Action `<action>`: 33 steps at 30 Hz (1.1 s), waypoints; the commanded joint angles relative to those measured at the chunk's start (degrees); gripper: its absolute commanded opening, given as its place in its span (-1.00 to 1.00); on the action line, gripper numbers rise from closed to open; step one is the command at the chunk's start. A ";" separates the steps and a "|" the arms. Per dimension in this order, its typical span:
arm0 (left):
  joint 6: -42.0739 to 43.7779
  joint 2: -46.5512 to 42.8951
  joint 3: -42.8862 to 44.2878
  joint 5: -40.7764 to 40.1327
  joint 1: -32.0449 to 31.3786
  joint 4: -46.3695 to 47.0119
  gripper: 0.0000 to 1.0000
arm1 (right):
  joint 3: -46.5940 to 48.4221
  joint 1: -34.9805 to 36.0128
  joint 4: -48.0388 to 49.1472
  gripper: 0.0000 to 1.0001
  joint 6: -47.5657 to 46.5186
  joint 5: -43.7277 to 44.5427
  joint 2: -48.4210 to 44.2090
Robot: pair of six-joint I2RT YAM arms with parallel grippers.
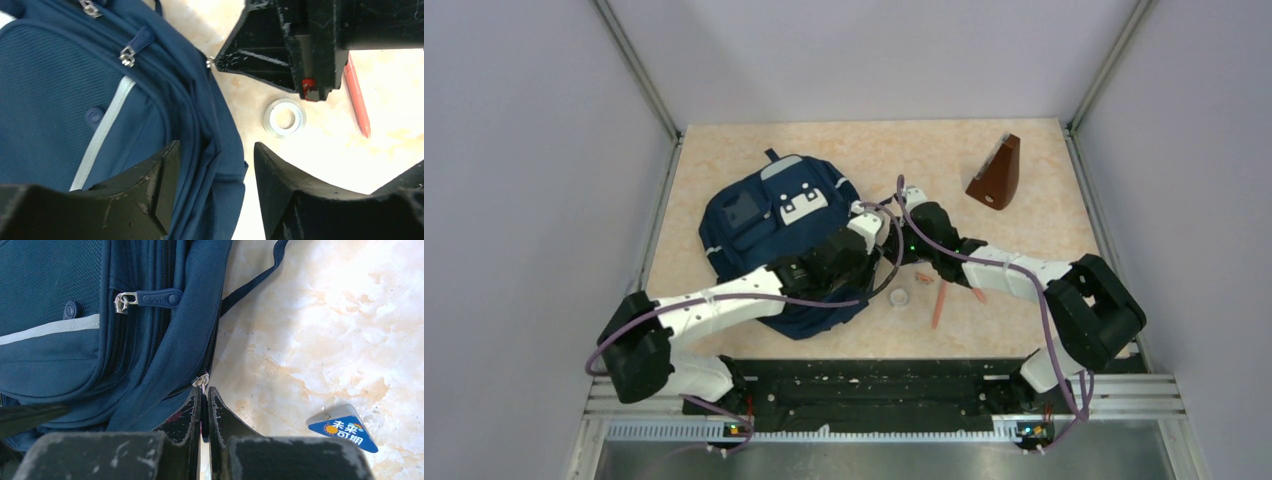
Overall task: Pack the student bag
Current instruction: Zip the student bag at the center of the board.
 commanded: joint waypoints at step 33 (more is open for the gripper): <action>-8.05 -6.99 -10.39 -14.07 -2.54 -2.30 -1.00 | 1.36 -0.31 4.51 -1.00 -0.54 9.99 1.02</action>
